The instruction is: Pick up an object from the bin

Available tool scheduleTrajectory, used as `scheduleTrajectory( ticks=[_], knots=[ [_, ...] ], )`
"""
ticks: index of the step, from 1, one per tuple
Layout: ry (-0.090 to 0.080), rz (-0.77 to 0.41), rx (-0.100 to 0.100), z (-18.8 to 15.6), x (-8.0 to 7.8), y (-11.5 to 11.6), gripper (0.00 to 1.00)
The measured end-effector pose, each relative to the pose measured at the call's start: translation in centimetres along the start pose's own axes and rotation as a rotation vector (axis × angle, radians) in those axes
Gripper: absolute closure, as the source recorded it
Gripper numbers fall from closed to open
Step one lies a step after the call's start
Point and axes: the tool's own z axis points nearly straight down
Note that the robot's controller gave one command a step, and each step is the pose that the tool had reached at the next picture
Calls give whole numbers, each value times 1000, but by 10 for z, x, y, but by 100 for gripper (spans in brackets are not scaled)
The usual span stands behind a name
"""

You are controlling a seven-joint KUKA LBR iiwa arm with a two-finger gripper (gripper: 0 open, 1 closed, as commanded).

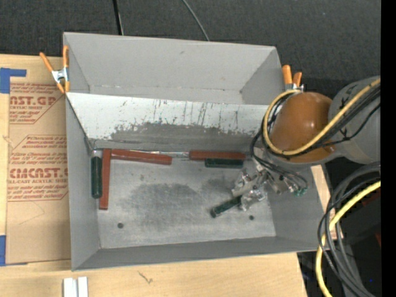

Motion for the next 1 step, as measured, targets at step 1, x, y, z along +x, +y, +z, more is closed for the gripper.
scheduleTrajectory(
  ticks=[1],
  knots=[
    [-2, -149, 9, -146, -65, 48, 100]
  ],
)
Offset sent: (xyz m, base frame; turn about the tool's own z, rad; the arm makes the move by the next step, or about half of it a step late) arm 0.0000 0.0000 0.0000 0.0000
